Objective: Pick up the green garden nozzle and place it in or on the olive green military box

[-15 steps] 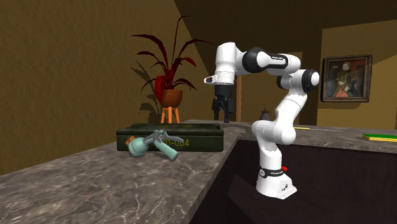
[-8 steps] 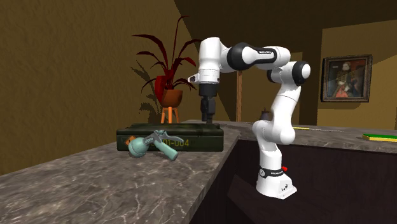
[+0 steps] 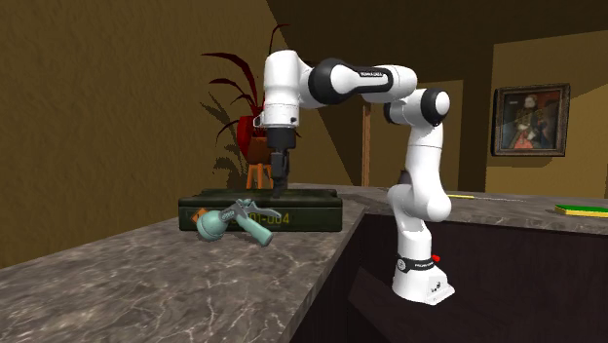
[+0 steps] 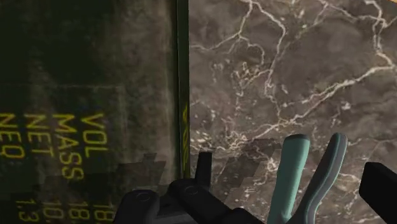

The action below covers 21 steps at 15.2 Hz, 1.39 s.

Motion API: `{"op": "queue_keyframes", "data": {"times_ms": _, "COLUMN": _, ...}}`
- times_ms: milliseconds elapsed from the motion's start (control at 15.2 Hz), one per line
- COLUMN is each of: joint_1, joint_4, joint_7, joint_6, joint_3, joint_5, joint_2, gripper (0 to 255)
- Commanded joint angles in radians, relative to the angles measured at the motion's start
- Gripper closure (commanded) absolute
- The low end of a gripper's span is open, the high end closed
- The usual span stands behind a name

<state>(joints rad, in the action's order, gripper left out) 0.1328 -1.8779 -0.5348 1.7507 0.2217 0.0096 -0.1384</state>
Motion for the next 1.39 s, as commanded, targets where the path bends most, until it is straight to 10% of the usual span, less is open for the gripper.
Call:
{"op": "queue_keyframes", "data": {"times_ms": 0, "joint_1": 0.008, "joint_4": 0.099, "joint_7": -0.063, "joint_6": -0.019, "joint_3": 0.004, "joint_5": -0.018, "joint_2": 0.089, "gripper": 0}}
{"op": "queue_keyframes", "data": {"times_ms": 396, "joint_1": 0.004, "joint_4": 0.39, "joint_7": -0.212, "joint_6": -0.095, "joint_3": -0.003, "joint_5": -0.063, "joint_2": 0.327, "gripper": 0}}
{"op": "queue_keyframes", "data": {"times_ms": 1320, "joint_1": 0.008, "joint_4": 0.274, "joint_7": -0.212, "joint_6": 0.011, "joint_3": -0.006, "joint_5": -0.062, "joint_2": 0.317, "gripper": 0}}
